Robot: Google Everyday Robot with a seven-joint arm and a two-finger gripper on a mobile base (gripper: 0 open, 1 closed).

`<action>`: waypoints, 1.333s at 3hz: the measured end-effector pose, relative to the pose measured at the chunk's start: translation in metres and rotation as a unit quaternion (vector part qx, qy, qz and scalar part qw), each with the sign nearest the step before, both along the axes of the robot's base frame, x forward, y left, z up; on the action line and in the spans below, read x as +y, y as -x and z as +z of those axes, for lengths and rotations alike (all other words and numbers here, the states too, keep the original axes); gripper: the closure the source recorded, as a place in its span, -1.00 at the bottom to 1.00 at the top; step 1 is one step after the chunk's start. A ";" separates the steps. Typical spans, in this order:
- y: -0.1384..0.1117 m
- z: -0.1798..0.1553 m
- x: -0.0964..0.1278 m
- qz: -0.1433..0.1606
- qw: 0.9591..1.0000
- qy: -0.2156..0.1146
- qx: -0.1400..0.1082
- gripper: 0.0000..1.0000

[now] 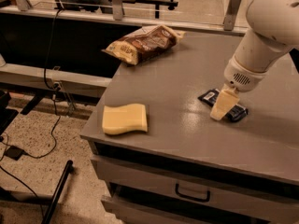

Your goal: Pick rxbar blueberry

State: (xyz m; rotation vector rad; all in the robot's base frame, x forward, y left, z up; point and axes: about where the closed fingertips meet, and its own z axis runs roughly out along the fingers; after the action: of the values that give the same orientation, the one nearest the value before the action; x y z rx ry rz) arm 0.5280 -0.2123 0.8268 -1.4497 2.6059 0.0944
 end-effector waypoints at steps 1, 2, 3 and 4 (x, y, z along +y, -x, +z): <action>0.000 0.006 0.000 0.000 1.000 0.000 0.000 0.74; 0.001 0.008 0.002 0.008 1.000 -0.001 -0.003 1.00; 0.000 0.024 0.002 0.019 0.999 -0.023 -0.012 1.00; -0.003 0.049 0.009 0.044 0.998 -0.046 -0.021 1.00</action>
Offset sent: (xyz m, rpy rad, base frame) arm -0.0029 0.0030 0.0112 0.0060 -0.0120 0.0365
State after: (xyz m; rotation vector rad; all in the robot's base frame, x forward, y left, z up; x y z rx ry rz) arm 0.5308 -0.2034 0.8757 -1.5170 2.4692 0.1895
